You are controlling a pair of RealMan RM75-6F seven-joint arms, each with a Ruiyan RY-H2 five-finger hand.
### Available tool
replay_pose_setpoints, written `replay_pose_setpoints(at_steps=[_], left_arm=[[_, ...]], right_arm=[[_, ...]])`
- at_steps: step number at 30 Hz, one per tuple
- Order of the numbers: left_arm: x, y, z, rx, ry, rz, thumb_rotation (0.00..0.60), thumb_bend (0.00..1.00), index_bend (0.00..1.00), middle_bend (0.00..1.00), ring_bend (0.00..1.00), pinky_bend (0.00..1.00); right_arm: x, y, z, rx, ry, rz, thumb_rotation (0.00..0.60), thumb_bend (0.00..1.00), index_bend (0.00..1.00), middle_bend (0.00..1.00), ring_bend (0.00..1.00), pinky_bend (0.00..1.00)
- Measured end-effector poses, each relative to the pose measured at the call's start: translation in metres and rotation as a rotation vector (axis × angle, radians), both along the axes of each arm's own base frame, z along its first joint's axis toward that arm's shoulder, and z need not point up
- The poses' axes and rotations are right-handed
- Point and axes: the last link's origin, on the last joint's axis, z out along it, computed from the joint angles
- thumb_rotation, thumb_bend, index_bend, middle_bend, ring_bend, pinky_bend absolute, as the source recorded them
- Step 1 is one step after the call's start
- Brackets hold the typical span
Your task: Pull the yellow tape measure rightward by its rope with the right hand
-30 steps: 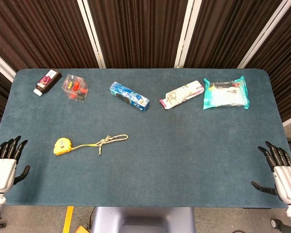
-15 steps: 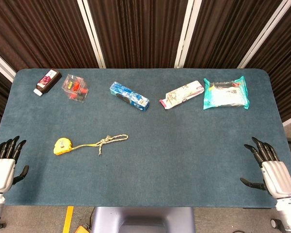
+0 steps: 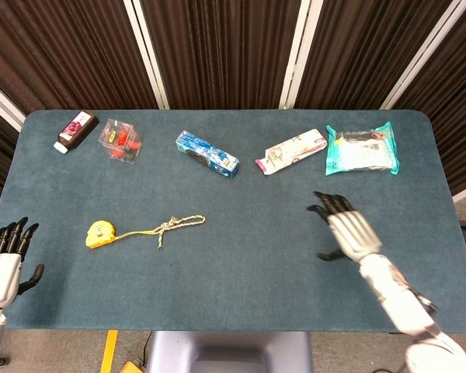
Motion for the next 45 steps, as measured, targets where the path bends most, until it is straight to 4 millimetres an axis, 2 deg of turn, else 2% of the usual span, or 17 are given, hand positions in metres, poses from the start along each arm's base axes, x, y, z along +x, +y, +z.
replay_pose_setpoints(at_steps=[7, 12, 18, 25, 45], left_arm=[[-0.001, 0.0, 0.002, 0.01, -0.002, 0.003, 0.6, 0.37, 0.09, 0.0, 0.0, 0.1], [0.0, -0.001, 0.005, 0.02, -0.005, 0.004, 0.6, 0.37, 0.09, 0.0, 0.0, 0.1], [-0.004, 0.0, 0.007, 0.027, -0.012, 0.02, 0.6, 0.37, 0.09, 0.0, 0.0, 0.1], [-0.004, 0.0, 0.006, 0.023, -0.016, 0.017, 0.6, 0.37, 0.09, 0.0, 0.0, 0.1], [-0.009, 0.0, 0.012, 0.033, -0.04, 0.034, 0.6, 0.37, 0.09, 0.0, 0.0, 0.1]], right_arm=[[0.067, -0.029, -0.059, 0.085, -0.019, 0.045, 0.6, 0.11, 0.35, 0.11, 0.03, 0.0], [0.097, -0.043, -0.09, 0.093, -0.008, 0.066, 0.6, 0.21, 0.38, 0.12, 0.04, 0.0], [0.112, -0.06, -0.11, 0.059, 0.025, 0.052, 0.6, 0.28, 0.4, 0.13, 0.04, 0.0], [0.117, -0.074, -0.126, 0.024, 0.044, 0.034, 0.6, 0.38, 0.44, 0.13, 0.05, 0.0], [0.152, -0.089, -0.185, 0.073, 0.021, 0.04, 0.6, 0.39, 0.49, 0.14, 0.05, 0.0]])
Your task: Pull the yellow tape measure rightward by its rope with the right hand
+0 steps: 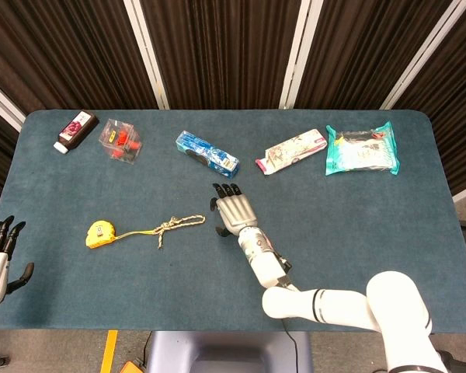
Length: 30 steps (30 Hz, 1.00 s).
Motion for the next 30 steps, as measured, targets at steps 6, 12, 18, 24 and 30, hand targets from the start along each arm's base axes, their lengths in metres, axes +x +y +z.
replay_pose_setpoints(at_steps=[6, 12, 18, 24, 30], left_arm=[[-0.001, 0.0, 0.0, -0.005, -0.004, 0.002, 0.6, 0.37, 0.09, 0.0, 0.0, 0.1], [-0.003, 0.001, 0.0, -0.01, -0.008, 0.01, 0.6, 0.37, 0.09, 0.0, 0.0, 0.1], [-0.006, 0.002, 0.001, -0.009, -0.012, 0.017, 0.6, 0.37, 0.09, 0.0, 0.0, 0.1], [-0.01, 0.003, 0.003, -0.002, -0.019, 0.023, 0.6, 0.37, 0.09, 0.0, 0.0, 0.1], [-0.011, 0.003, 0.004, 0.003, -0.022, 0.023, 0.6, 0.37, 0.09, 0.0, 0.0, 0.1]], right_arm=[[0.008, -0.004, -0.016, 0.013, 0.013, 0.001, 0.6, 0.39, 0.5, 0.14, 0.05, 0.0], [0.011, -0.008, -0.029, 0.024, 0.02, -0.006, 0.6, 0.39, 0.5, 0.14, 0.05, 0.0], [0.013, -0.012, -0.04, 0.031, 0.02, -0.013, 0.6, 0.39, 0.52, 0.15, 0.06, 0.0], [0.018, -0.012, -0.051, 0.04, 0.015, -0.006, 0.6, 0.41, 0.53, 0.15, 0.06, 0.0], [0.022, -0.014, -0.057, 0.041, 0.014, -0.002, 0.6, 0.47, 0.54, 0.15, 0.07, 0.0]])
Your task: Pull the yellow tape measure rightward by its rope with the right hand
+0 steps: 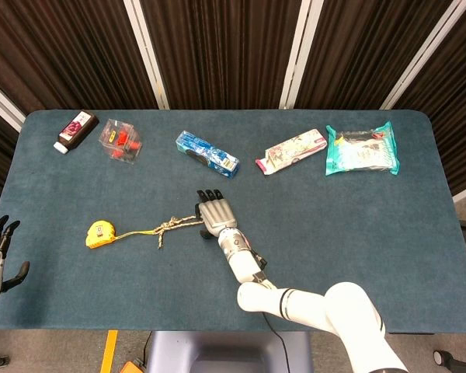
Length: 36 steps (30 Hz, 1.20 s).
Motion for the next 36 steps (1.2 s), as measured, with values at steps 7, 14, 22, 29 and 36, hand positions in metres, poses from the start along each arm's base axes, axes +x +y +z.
replay_pose_setpoints(at_steps=[7, 14, 22, 29, 36], left_arm=[[0.0037, -0.0029, 0.0025, 0.005, -0.003, -0.004, 0.6, 0.37, 0.09, 0.0, 0.0, 0.1], [0.0034, -0.0026, 0.0022, 0.008, -0.004, 0.002, 0.6, 0.37, 0.09, 0.0, 0.0, 0.1], [0.0015, -0.0032, 0.0033, 0.013, -0.009, 0.006, 0.6, 0.37, 0.1, 0.0, 0.0, 0.1], [0.0019, -0.0022, 0.004, 0.014, -0.017, 0.006, 0.6, 0.37, 0.1, 0.0, 0.0, 0.1], [0.0024, -0.002, 0.0032, 0.014, -0.02, 0.007, 0.6, 0.37, 0.1, 0.0, 0.0, 0.1]], right_arm=[[0.0032, -0.0001, -0.0021, -0.005, -0.003, 0.002, 0.6, 0.54, 0.57, 0.17, 0.08, 0.0], [0.0052, 0.0003, -0.0032, -0.001, -0.007, 0.001, 0.6, 0.55, 0.57, 0.17, 0.08, 0.0], [0.0049, 0.002, -0.0066, 0.016, 0.009, 0.001, 0.6, 0.54, 0.57, 0.17, 0.08, 0.0], [0.0076, 0.0033, -0.0078, 0.016, 0.026, 0.005, 0.6, 0.51, 0.57, 0.17, 0.08, 0.0], [0.0086, 0.0043, -0.009, 0.006, 0.06, 0.019, 0.6, 0.51, 0.57, 0.17, 0.07, 0.0]])
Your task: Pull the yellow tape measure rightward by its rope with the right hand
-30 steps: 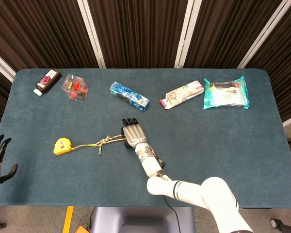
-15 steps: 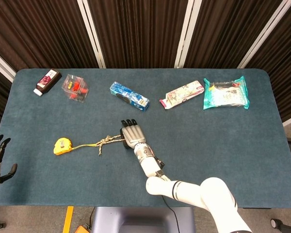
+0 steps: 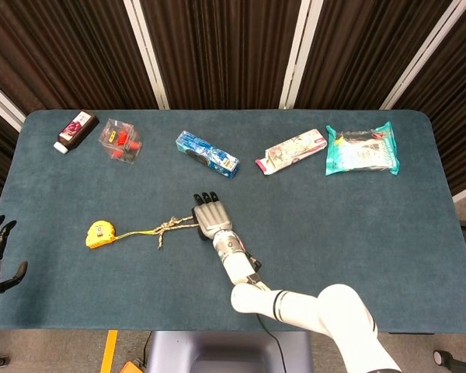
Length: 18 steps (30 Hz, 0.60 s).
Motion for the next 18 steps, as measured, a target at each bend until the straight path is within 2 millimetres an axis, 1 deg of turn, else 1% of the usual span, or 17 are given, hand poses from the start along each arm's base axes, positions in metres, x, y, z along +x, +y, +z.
replay_pose_setpoints(at_steps=[6, 13, 18], left_arm=[[0.0004, -0.0014, 0.0017, 0.0, -0.004, -0.004, 0.6, 0.37, 0.1, 0.0, 0.0, 0.1], [-0.0003, -0.0014, 0.0035, 0.006, -0.007, -0.002, 0.6, 0.37, 0.1, 0.0, 0.0, 0.1], [-0.0003, -0.0015, 0.0042, 0.01, -0.01, -0.001, 0.6, 0.37, 0.1, 0.0, 0.0, 0.1]], right_arm=[[0.0018, 0.001, -0.0019, 0.001, 0.021, 0.003, 0.6, 0.51, 0.58, 0.17, 0.06, 0.0], [0.0055, 0.0016, -0.0019, -0.013, 0.033, 0.012, 0.6, 0.51, 0.69, 0.17, 0.06, 0.0], [0.006, 0.0029, -0.0019, -0.016, 0.03, 0.017, 0.6, 0.51, 0.71, 0.18, 0.07, 0.0]])
